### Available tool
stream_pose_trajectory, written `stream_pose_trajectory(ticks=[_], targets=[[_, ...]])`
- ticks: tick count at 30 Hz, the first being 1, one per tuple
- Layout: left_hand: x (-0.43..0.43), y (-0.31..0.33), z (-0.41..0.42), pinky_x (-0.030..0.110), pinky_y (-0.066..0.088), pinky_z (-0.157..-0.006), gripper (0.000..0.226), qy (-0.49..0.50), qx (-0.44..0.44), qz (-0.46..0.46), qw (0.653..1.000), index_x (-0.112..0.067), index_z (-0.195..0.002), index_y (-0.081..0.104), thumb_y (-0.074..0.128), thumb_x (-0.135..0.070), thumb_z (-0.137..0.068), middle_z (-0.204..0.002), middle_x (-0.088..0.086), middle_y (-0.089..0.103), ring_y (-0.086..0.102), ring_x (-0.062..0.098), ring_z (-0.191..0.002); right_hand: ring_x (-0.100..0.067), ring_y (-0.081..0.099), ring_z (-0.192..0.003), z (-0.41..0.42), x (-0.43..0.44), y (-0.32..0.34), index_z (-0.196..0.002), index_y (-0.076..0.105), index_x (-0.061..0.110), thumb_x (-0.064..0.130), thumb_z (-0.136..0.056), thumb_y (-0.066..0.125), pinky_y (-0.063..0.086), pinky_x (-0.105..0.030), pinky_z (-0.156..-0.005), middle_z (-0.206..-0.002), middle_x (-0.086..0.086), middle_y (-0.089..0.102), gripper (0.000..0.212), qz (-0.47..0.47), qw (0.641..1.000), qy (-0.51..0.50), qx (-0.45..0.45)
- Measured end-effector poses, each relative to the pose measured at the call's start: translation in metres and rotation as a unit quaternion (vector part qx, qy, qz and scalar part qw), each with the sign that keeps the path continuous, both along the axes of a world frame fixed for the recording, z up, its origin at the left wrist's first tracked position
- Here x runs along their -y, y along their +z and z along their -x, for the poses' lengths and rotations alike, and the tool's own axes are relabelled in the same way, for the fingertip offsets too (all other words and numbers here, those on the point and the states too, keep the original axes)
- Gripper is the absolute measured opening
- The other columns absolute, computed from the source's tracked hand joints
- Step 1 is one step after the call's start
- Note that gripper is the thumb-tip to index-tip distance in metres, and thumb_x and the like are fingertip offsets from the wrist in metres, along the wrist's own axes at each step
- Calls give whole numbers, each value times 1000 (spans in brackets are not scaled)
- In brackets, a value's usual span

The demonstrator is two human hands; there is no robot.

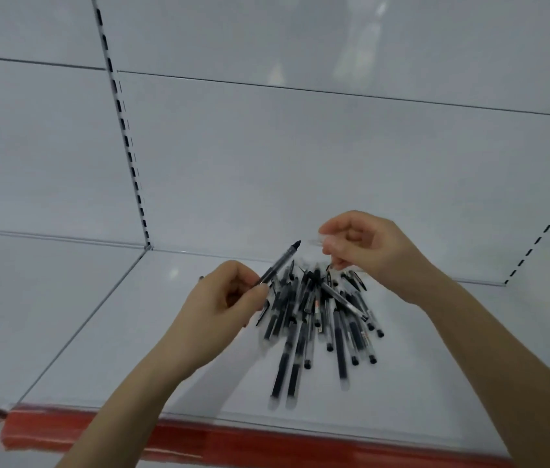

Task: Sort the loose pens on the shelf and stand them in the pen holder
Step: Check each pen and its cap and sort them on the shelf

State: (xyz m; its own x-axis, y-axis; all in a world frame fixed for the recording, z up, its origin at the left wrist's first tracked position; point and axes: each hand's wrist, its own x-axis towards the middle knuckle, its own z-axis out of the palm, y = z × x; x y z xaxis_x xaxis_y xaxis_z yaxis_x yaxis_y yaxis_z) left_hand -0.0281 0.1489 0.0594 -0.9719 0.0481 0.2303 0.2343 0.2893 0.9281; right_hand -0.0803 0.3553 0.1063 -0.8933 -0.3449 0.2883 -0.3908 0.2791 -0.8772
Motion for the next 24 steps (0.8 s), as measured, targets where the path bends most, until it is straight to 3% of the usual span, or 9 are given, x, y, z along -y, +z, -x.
stream_pose_trajectory(ticks=[4,8,14,24], targets=[[-4,2,-2,13,38,-49,7,-6,-18,9,1000,-13,-79,58,59,-16,-85,-59,-4,59,45,2,-47,-4,58,-64,-6,-7,6,-89,65,20,8,-87,59,55,-20,-66,-66,11,59,14,-3,1000,-2,-28],[-9,5,-4,10,37,-48,7,-17,-22,18,999,-12,-79,57,59,-14,-86,-62,1,59,44,3,-48,-9,55,-68,-10,-10,9,-89,66,23,9,-87,58,54,-20,-67,-72,1,54,16,-17,999,4,-41],[-12,3,-5,8,37,-49,11,-29,-16,32,999,-18,-76,57,59,-16,-86,-56,-14,60,46,0,-48,-10,56,-69,-11,-9,8,-87,66,29,10,-87,58,52,-19,-69,-69,14,58,21,-47,998,28,-17],[-15,2,-7,7,37,-52,12,-14,-43,43,998,-20,-75,58,59,-15,-86,-58,-16,62,49,0,-52,3,62,-65,-15,-6,12,-89,65,16,4,-86,59,51,-13,-67,-74,4,65,14,-75,995,58,9]])
